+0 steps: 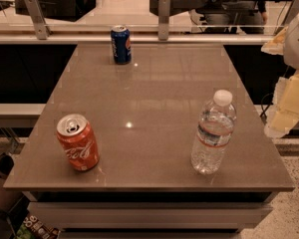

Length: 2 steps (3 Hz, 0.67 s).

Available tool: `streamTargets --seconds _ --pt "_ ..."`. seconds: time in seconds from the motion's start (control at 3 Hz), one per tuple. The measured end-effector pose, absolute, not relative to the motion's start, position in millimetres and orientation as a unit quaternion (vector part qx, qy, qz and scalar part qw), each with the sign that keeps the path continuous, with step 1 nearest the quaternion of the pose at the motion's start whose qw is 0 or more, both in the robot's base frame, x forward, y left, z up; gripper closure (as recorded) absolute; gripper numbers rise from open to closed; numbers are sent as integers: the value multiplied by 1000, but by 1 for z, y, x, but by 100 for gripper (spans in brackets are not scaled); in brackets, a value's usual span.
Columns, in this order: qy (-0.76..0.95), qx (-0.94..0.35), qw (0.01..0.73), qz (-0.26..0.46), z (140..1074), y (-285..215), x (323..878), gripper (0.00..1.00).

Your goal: Move water bottle near pepsi can

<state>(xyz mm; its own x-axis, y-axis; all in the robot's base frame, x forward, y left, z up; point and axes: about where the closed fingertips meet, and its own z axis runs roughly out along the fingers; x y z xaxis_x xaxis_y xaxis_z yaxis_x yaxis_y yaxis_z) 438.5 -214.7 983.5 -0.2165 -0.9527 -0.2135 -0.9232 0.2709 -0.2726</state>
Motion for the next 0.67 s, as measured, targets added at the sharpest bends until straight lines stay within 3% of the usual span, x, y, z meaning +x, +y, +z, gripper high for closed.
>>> streamTargets --seconds 0.67 --pt "776 -603 180 -38 986 -215 438 0"
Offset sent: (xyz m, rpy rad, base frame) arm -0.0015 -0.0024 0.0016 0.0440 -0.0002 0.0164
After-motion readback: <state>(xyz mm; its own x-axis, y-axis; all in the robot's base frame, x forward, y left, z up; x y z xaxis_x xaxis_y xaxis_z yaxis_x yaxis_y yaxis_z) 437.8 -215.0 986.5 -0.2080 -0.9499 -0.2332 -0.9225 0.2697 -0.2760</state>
